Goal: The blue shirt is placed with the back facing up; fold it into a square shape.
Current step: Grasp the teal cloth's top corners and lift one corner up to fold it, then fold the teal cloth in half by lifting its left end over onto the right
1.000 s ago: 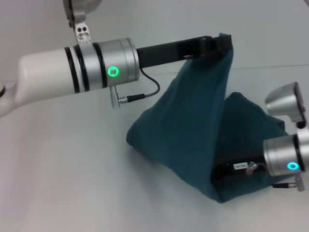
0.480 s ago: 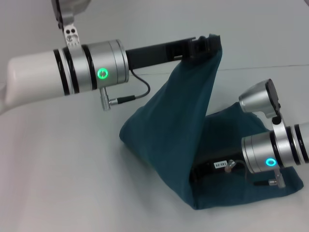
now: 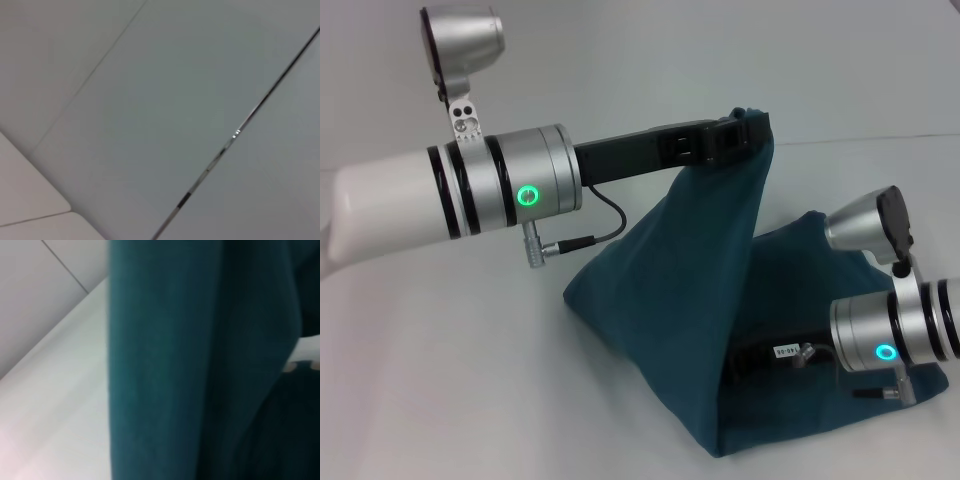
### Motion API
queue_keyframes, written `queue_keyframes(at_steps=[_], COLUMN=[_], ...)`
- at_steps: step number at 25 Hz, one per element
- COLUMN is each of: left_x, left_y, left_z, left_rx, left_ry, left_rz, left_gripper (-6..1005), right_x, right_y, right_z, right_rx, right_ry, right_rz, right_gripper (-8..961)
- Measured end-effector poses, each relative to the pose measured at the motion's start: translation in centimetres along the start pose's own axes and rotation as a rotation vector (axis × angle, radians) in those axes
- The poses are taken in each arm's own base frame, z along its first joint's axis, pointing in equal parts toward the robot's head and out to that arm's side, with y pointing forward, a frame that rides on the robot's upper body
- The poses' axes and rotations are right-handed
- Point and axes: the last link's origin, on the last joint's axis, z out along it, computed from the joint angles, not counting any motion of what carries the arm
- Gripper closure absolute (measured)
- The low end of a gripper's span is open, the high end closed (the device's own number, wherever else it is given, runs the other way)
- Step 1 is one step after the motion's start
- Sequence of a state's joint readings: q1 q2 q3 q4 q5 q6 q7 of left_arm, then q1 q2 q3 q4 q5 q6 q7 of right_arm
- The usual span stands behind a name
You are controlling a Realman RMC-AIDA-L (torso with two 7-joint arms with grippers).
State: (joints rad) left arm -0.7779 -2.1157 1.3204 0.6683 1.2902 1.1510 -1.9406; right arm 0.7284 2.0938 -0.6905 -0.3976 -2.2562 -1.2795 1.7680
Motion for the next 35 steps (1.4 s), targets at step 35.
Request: queue_keyframes(at_steps=[35], left_x=[-3.3], left_y=[2.3], left_z=[1.6], left_rx=[-0.110], left_ry=[-0.081], left_rz=[0.018], left_gripper=[986], right_x=[-2.6], right_y=[-2.8], right_z=[-5.8], right_rx=[0.106], right_ry=[-0.290], right_rz=[0.017], right_gripper=[650])
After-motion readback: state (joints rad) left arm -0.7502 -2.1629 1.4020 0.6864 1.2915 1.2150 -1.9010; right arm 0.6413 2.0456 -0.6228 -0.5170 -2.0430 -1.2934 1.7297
